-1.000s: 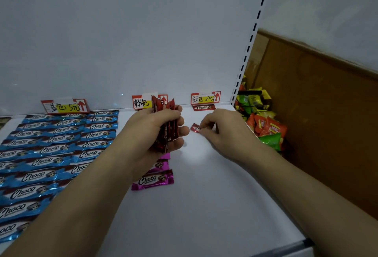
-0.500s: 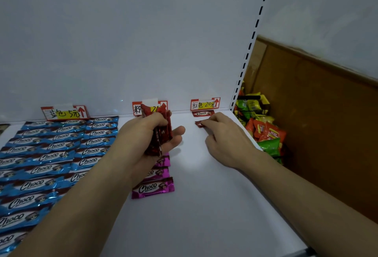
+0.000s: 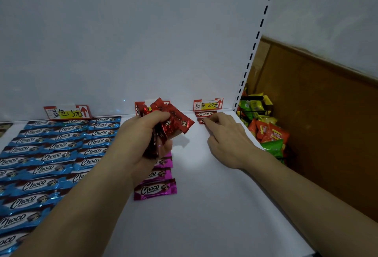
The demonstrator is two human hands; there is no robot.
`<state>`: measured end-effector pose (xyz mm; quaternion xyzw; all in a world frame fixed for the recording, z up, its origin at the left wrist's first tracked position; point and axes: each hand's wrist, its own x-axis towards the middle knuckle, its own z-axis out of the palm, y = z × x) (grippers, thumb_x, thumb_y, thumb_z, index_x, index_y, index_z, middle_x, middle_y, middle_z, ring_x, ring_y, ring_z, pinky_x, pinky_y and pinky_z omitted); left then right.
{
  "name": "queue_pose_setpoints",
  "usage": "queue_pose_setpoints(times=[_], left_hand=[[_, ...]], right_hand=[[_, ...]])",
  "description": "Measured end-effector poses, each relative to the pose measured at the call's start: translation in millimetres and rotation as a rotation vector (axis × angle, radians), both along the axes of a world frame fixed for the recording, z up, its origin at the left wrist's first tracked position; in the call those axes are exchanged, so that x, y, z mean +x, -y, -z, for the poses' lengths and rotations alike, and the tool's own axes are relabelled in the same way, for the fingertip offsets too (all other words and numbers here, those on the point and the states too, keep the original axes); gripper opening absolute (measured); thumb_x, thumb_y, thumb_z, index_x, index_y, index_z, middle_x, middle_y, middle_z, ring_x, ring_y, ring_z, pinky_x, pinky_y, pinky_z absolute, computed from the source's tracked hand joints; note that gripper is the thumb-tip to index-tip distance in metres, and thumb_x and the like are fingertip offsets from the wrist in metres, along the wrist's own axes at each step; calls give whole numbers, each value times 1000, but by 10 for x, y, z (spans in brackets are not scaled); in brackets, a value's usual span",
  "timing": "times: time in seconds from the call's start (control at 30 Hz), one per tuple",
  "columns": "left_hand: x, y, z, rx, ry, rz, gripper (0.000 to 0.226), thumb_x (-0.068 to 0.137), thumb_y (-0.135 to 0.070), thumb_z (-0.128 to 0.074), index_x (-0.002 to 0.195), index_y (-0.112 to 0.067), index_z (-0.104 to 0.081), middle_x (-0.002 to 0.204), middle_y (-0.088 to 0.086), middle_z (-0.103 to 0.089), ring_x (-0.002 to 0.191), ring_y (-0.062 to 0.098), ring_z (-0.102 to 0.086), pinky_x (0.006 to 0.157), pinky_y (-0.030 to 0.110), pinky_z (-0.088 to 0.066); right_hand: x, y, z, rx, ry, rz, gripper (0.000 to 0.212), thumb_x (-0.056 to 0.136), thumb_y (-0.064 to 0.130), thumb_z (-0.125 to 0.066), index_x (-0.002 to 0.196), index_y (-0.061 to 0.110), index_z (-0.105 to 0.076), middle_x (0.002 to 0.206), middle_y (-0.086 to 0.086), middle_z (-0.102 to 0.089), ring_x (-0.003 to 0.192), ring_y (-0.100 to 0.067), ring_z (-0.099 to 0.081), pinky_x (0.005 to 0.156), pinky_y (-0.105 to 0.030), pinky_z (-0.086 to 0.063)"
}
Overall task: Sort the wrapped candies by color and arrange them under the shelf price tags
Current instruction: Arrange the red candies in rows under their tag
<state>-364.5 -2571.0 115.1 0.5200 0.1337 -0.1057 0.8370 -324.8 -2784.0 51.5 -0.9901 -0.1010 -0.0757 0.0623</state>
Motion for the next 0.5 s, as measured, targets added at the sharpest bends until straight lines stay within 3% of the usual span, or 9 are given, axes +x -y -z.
queue_pose_setpoints(times=[0.1, 0.2, 0.3, 0.4, 0.43, 0.5], left_hand=[[-2, -13, 5, 27, 23, 4, 13, 91, -13, -68, 101, -7, -64, 74, 9, -72, 61, 14, -65, 34, 15, -35], [10, -13, 22, 78, 37, -13, 11, 90, -13, -68, 96, -6, -64, 67, 9, -70, 65, 17, -59, 34, 16, -36], [7, 13, 29, 87, 44, -8, 15, 89, -12, -69, 102, -5, -65, 76, 13, -74, 68, 21, -61, 36, 18, -39], [-11, 55, 61, 104, 108, 24, 18, 89, -10, -70, 106, -4, -67, 80, 13, -74, 64, 16, -68, 38, 19, -40], [-19, 72, 78, 137, 135, 39, 19, 89, -11, -70, 106, -3, -68, 79, 13, -73, 61, 14, -67, 39, 20, -41], [-27, 89, 111, 196, 159, 51, 19, 89, -11, -72, 106, -3, -70, 77, 11, -73, 53, 11, -63, 40, 22, -42]], right_hand=[[29, -1, -5, -4, -38, 11, 52, 99, 25, -39, 150, 18, -37, 145, -3, -37, 132, -23, -34, 105, -44, -35], [23, -20, -9, 41, -18, 2, 56, 98, 23, -41, 153, 20, -31, 149, -4, -33, 135, -23, -31, 108, -44, -33], [-87, -97, -102, 469, 194, -86, 48, 100, 22, -45, 147, 28, -43, 138, 5, -42, 128, -13, -42, 104, -34, -42], [-266, -266, -297, 996, 35, -265, 27, 99, 30, -53, 124, 22, -61, 111, 2, -65, 100, -13, -64, 78, -28, -52], [-297, -307, -331, 1063, -30, -307, 23, 97, 25, -60, 118, 17, -62, 104, -2, -69, 93, -17, -67, 73, -31, -54], [-300, -338, -344, 1114, -29, -312, 21, 90, 8, -71, 109, 11, -64, 93, -3, -73, 89, -22, -70, 77, -42, -55]])
